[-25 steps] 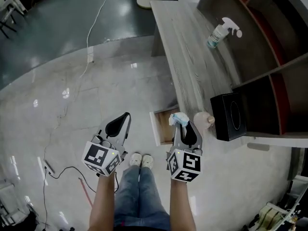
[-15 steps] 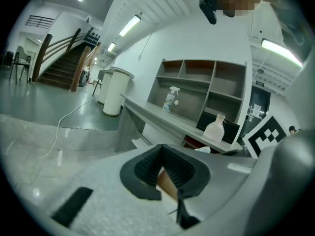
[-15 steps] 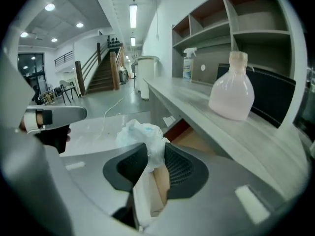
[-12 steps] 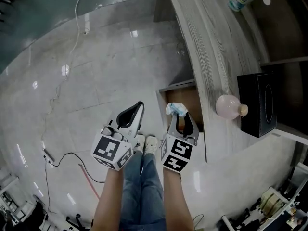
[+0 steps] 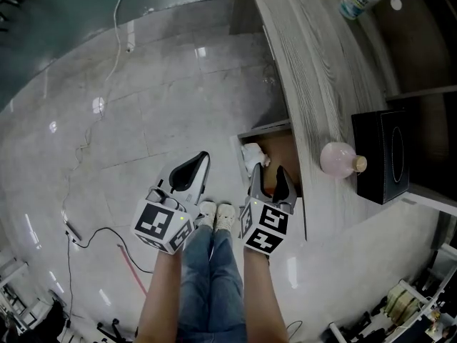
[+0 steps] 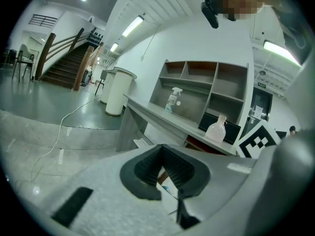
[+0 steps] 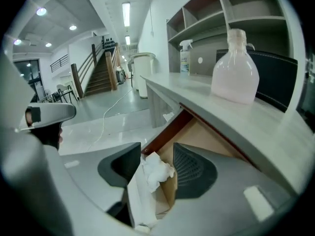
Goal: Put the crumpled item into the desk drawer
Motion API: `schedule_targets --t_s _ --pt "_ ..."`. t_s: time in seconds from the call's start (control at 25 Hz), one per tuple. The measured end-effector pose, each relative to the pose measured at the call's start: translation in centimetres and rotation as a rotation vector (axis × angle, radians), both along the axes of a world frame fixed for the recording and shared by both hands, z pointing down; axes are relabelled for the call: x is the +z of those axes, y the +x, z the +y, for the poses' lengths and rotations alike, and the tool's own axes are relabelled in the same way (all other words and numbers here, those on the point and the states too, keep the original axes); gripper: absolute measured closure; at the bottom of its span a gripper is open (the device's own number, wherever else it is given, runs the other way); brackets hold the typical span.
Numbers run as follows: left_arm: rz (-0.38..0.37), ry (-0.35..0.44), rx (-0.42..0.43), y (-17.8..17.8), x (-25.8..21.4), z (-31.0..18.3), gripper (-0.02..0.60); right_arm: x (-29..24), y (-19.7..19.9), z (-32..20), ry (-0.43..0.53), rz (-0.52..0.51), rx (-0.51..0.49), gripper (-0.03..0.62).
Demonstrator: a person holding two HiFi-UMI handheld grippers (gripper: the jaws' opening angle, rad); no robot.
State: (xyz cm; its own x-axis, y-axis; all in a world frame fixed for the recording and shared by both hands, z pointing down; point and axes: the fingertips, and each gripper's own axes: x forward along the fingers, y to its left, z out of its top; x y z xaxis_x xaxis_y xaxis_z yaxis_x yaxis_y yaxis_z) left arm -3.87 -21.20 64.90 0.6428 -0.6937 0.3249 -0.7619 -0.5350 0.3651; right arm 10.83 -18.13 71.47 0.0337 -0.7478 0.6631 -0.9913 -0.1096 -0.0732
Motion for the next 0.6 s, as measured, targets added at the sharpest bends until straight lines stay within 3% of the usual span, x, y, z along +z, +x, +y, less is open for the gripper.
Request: schedule_targets --t_s 0.24,0.48,0.6 --pt "-0.004 0.081 -0.002 0.0 -6.8 -1.3 0.578 -10.9 0.3 -1.8 0.205 -0.026 -0.030 0.459" --pt "0.000 0.260 0.028 2.2 -19.4 -4.3 0.578 -26.4 2.9 -4.6 0.481 -0.016 -0.069 0.574" --pt "0.003 0.347 0.040 3.1 -26.1 -4.6 0.578 -33.5 4.5 -4.2 0.587 -0.010 -0.075 0.585"
